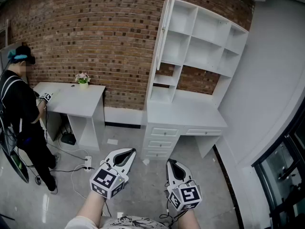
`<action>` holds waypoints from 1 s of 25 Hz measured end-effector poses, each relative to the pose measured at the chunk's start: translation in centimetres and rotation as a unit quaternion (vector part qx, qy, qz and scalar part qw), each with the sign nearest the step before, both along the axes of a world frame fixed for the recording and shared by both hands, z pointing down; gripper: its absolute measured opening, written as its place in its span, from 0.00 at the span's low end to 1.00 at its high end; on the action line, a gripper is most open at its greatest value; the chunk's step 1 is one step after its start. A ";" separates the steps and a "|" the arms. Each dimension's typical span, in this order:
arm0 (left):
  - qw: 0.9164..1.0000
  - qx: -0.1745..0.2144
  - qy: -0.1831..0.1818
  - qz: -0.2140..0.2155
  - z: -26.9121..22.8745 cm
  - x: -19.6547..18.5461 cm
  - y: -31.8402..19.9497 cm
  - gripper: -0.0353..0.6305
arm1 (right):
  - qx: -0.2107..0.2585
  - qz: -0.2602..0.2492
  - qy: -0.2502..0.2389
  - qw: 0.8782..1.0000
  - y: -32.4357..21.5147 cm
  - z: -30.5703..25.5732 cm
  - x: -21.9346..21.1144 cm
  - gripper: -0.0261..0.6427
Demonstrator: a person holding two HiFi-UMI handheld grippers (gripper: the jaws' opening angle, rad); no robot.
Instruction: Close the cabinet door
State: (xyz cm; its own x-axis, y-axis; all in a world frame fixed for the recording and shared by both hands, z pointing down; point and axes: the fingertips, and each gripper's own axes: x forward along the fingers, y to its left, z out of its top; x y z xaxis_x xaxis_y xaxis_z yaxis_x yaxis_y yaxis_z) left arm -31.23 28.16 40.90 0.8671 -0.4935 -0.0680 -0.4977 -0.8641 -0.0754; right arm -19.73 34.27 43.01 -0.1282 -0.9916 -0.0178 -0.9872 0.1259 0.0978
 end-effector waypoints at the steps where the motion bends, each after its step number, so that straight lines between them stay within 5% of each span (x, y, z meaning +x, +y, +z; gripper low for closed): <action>1: 1.000 -0.001 0.002 0.002 0.1 0.1 0.1 0.06 | -0.002 0.000 -0.001 1.000 0.0 0.1 0.0 0.05; 25: 0.999 -0.038 0.024 -0.012 3.2 -1.1 -5.1 0.07 | -0.029 0.005 -0.018 0.999 -4.6 3.2 0.2 0.05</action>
State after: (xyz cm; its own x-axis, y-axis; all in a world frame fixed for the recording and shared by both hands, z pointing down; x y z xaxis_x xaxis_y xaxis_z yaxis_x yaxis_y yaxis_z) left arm -32.32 23.02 44.12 0.8518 -0.5191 -0.0706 -0.5194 -0.8544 0.0152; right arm -19.57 29.63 46.18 -0.1179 -0.9924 0.0355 -0.9913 0.1198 0.0550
